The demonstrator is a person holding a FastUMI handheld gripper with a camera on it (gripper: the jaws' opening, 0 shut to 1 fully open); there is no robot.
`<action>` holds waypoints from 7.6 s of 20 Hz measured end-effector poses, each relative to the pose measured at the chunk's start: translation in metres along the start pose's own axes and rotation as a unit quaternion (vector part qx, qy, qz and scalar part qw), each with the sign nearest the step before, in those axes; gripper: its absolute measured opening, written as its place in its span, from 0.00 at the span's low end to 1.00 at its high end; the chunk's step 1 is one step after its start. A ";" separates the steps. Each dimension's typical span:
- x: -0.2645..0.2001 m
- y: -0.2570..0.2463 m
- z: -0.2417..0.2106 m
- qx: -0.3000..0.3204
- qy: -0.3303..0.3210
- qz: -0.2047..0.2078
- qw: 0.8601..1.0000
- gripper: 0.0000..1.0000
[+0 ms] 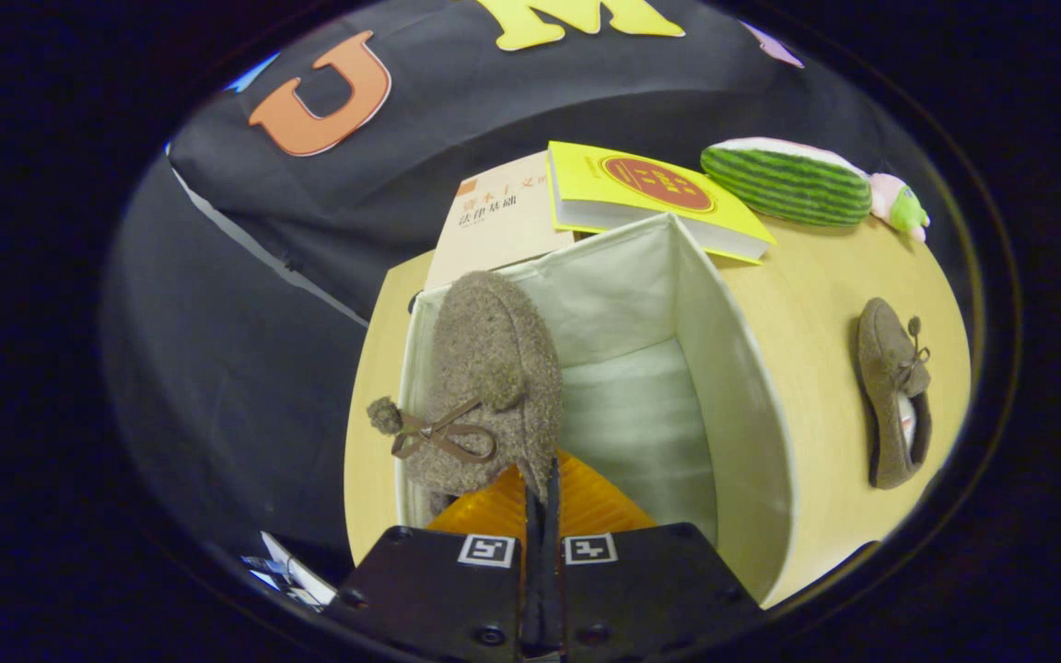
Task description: Open the storage box then place both shoes into the box .Put the left shoe in first, then the right shoe, with the right side of both shoes facing outward in a uniform manner.
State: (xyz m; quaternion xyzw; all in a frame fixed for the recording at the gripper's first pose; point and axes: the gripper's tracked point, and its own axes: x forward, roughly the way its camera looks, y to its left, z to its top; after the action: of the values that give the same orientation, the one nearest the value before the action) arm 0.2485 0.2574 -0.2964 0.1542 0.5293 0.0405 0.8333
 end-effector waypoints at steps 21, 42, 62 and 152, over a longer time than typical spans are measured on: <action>-0.066 0.015 0.013 -0.089 -0.046 0.020 0.995 1.00; -0.109 -0.246 0.042 -0.061 -0.032 -0.116 0.991 1.00; -0.047 -0.394 0.009 -0.048 0.079 -0.213 0.973 0.61; -0.274 -0.087 0.043 -0.160 -0.390 -0.077 0.903 0.99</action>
State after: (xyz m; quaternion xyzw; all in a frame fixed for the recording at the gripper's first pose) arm 0.1587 0.1023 -0.0670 -0.0188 0.1584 -0.0031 0.9872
